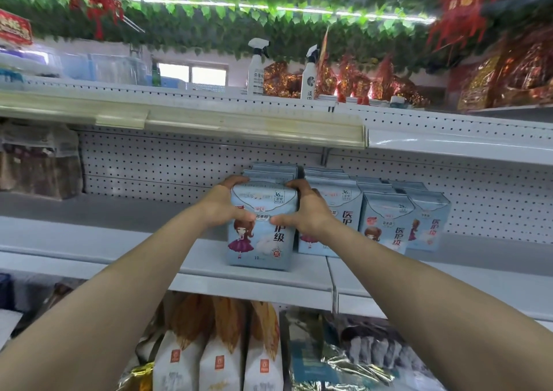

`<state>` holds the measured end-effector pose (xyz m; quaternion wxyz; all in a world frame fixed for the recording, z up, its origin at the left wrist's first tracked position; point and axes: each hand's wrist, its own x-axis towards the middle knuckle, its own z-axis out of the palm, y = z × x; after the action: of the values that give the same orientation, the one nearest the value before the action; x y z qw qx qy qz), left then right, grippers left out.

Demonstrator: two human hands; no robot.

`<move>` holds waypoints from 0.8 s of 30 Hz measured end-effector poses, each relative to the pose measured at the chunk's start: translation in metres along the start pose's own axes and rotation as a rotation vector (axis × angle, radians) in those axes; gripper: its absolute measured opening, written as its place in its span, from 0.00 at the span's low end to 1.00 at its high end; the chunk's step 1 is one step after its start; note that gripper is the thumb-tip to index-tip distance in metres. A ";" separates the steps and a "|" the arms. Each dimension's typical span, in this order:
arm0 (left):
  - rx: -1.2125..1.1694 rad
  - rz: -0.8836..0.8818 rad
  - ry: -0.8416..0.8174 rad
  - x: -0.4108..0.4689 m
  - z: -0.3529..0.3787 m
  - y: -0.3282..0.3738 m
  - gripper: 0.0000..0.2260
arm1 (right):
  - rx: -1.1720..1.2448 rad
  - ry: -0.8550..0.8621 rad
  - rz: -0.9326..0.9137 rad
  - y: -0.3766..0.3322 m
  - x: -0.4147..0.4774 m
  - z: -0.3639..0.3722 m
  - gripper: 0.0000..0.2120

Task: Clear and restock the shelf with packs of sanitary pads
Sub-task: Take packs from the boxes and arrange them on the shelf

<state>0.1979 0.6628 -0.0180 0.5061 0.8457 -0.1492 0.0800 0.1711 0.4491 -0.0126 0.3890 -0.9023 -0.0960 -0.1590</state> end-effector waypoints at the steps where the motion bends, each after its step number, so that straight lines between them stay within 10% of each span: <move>1: 0.002 0.004 0.001 0.000 0.000 -0.001 0.42 | -0.004 0.000 0.000 0.000 0.000 0.000 0.42; 24: 0.650 0.062 0.129 -0.014 0.001 0.017 0.48 | -0.609 0.057 -0.140 -0.015 -0.013 -0.001 0.45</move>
<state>0.1790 0.6572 -0.0086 0.2156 0.9511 -0.1093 0.1921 0.1548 0.4579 -0.0063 0.0915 -0.9637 -0.0947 -0.2321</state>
